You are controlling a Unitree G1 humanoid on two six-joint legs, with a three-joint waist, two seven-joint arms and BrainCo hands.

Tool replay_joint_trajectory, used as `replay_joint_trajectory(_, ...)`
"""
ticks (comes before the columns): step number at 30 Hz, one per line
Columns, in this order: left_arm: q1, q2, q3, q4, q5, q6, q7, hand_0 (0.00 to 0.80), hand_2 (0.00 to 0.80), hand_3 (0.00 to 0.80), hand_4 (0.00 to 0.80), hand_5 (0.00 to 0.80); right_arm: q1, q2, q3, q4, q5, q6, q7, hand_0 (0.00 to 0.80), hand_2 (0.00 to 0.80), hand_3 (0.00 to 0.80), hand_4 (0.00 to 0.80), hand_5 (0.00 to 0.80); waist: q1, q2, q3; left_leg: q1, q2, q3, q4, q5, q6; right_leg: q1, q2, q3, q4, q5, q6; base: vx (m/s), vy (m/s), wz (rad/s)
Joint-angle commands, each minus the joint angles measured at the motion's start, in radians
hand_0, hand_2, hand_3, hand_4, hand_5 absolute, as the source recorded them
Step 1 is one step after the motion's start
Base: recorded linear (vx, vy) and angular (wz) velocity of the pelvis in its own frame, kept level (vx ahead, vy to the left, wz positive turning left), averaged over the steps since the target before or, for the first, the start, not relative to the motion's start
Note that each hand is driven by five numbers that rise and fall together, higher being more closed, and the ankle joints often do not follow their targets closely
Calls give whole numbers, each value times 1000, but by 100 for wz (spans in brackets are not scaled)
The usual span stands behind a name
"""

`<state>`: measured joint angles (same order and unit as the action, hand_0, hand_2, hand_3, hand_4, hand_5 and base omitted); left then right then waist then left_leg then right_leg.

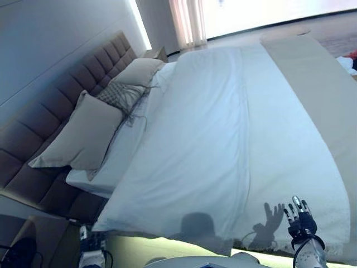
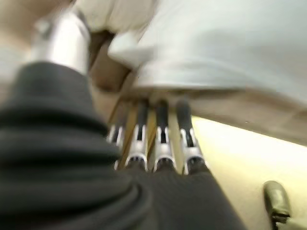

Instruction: Make the bed neatly

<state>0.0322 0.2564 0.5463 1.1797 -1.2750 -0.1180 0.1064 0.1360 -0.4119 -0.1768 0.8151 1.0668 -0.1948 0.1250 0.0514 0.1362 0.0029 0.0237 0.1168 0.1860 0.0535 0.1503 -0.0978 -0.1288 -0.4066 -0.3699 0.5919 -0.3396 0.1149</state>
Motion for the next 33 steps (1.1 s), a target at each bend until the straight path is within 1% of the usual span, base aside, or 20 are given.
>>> replay_joint_trajectory(1,18,165,96,-1,-53,-49,-28,0,0,0,0,0,-83,79,-82,27,-16,-2,35,0,0,0,0,0,56,-95,79,-15,-29,-38,116,-213,1,154,-60,46,-459,396,134,24,-47,45)
replay_joint_trajectory(5,16,133,88,16,-44,-28,-47,0,0,0,0,0,-77,96,-86,40,-12,-1,42,0,0,0,0,0,62,-107,81,-13,-23,-43,119,-213,-1,160,-60,40,-460,400,138,18,-33,49)
replay_joint_trajectory(8,14,110,77,21,-32,-17,-74,0,0,0,0,0,-77,104,-85,38,-10,2,45,0,0,0,0,0,64,-115,83,-11,-20,-44,119,-212,-1,163,-59,40,-463,404,140,-1,-23,22)
replay_joint_trajectory(12,7,93,46,-8,25,-30,-161,0,0,0,0,0,-74,122,-76,27,-3,-4,47,0,0,0,0,0,63,-126,86,-12,-14,-46,118,-213,3,160,-50,50,-469,409,139,-34,-77,1)
replay_joint_trajectory(13,2,92,28,-35,61,-41,-192,0,0,0,0,0,-72,127,-74,22,4,-5,48,0,0,0,0,0,64,-130,88,-14,-12,-49,116,-213,6,158,-44,53,-472,410,139,-62,-132,-2)
replay_joint_trajectory(15,-7,89,-10,-84,86,-70,-211,0,0,0,0,0,-71,137,-67,11,11,-14,48,0,0,0,0,0,66,-133,90,-14,-9,-50,109,-209,10,157,-35,56,-476,413,137,-75,-121,-3)
replay_joint_trajectory(19,-24,83,-84,-218,119,-82,-256,0,0,0,0,0,-70,160,-58,-22,9,-54,55,0,0,0,0,0,75,-139,95,-21,-7,-53,95,-201,19,149,-21,62,-482,423,133,-112,-141,-3)
replay_joint_trajectory(21,-31,82,-115,-278,158,-86,-248,0,0,0,0,0,-71,169,-51,-40,6,-68,49,0,0,0,0,0,79,-142,94,-21,-7,-56,90,-198,23,147,-14,64,-482,425,131,-80,-146,-3)
replay_joint_trajectory(26,-46,76,-200,-378,233,-46,-266,0,0,0,0,0,-85,185,-22,-85,-27,-95,24,0,0,0,0,0,84,-147,84,-13,-12,-54,71,-190,34,154,10,71,-498,431,120,-60,-150,-5)
replay_joint_trajectory(29,-51,59,-253,-442,256,-46,-284,0,0,0,0,0,-90,197,-5,-112,-73,-89,-19,0,0,0,0,0,95,-153,75,-9,-16,-52,48,-180,38,158,24,71,-514,442,114,-67,-165,-4)
replay_joint_trajectory(33,-42,31,-289,-528,341,-46,-335,0,0,0,0,0,-86,218,10,-151,-78,-91,-31,0,0,0,0,0,114,-166,71,-4,-18,-54,25,-169,41,165,42,66,-525,450,106,-66,-175,-6)
